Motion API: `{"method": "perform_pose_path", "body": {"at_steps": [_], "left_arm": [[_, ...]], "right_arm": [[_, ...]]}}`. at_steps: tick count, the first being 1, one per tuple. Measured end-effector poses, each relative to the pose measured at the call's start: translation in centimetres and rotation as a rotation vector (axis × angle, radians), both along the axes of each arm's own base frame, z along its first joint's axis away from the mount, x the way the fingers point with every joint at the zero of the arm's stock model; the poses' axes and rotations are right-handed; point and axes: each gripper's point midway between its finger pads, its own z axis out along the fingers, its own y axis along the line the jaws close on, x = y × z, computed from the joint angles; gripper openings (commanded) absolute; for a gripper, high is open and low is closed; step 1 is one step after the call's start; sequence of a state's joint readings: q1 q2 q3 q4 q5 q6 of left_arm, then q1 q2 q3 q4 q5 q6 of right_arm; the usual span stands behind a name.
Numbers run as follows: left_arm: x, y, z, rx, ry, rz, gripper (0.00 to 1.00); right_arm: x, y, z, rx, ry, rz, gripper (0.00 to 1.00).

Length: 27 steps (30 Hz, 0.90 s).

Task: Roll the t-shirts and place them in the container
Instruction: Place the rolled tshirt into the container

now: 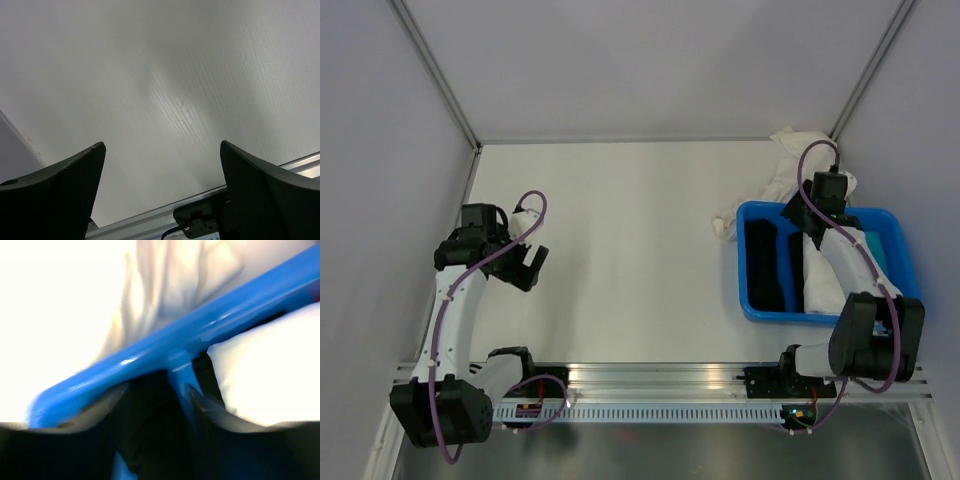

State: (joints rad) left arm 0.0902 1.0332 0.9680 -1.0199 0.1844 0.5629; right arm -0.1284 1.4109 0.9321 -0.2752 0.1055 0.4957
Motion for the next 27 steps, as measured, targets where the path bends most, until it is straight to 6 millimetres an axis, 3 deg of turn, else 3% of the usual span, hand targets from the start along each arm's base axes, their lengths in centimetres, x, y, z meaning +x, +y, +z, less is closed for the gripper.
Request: {"method": "perform_pose_path", "body": {"at_steps": [1, 6, 9, 16, 27], "left_arm": [[0.0, 0.0, 0.1, -0.003, -0.003, 0.005, 1.00], [0.5, -0.1, 0.0, -0.017, -0.020, 0.037, 1.00], [0.7, -0.1, -0.4, -0.022, -0.027, 0.051, 1.00], [0.3, 0.5, -0.4, -0.005, -0.062, 0.107, 1.00], [-0.4, 0.9, 0.5, 0.007, -0.100, 0.153, 1.00]], "right_arm": [[-0.2, -0.3, 2.3, -0.024, -0.038, -0.005, 0.98], [-3.0, -2.4, 11.9, -0.157, -0.209, -0.087, 0.98], [-6.0, -4.1, 14.7, -0.245, -0.242, -0.169, 0.98], [-10.8, -6.8, 16.3, -0.444, -0.179, -0.239, 0.98], [-12.5, -6.4, 13.4, -0.461, -0.132, -0.191, 0.98]]}}
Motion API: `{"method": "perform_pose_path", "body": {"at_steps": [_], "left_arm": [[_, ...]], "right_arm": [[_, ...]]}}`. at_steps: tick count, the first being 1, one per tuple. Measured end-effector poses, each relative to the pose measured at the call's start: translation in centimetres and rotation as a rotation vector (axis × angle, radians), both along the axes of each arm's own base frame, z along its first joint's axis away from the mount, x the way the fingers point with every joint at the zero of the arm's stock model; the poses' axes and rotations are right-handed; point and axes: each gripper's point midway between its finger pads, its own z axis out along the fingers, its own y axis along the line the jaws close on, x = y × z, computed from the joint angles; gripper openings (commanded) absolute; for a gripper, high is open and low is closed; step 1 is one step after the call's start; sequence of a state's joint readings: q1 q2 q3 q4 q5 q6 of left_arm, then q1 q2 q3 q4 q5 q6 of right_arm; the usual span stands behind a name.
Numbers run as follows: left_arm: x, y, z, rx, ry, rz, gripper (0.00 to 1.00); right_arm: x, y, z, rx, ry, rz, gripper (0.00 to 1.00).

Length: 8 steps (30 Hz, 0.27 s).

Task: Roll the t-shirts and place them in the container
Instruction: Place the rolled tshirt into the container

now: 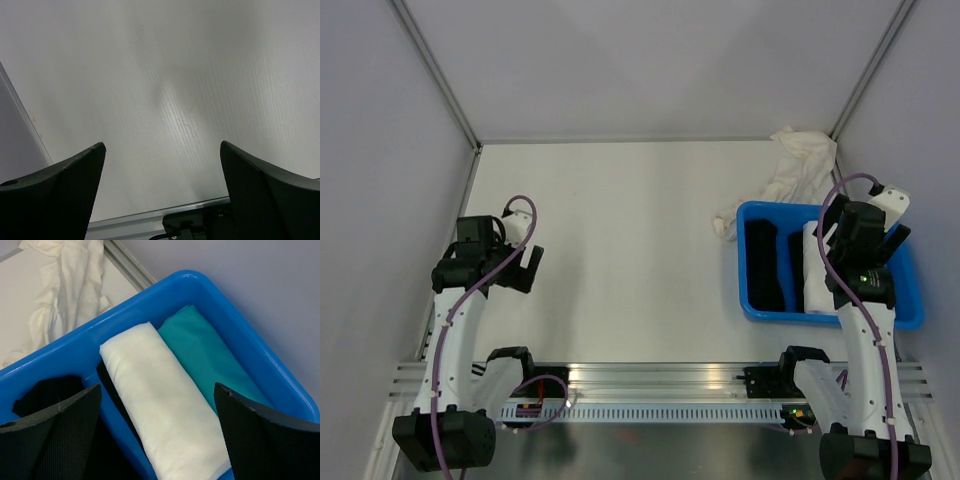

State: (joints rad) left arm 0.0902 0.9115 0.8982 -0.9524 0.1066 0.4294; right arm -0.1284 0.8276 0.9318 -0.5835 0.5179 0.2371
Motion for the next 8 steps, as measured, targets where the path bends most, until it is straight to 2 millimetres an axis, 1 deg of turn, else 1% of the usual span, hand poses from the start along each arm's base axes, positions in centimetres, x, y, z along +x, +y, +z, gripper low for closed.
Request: {"method": "perform_pose_path", "body": {"at_steps": [4, 8], "left_arm": [[-0.18, -0.06, 0.71, 0.000, -0.035, 0.002, 1.00], [-0.08, -0.04, 0.36, -0.003, -0.014, 0.006, 1.00]], "right_arm": [[-0.64, 0.40, -0.15, 0.005, -0.031, 0.016, 0.98], [-0.83, 1.01, -0.06, 0.005, -0.072, 0.042, 0.98]]}}
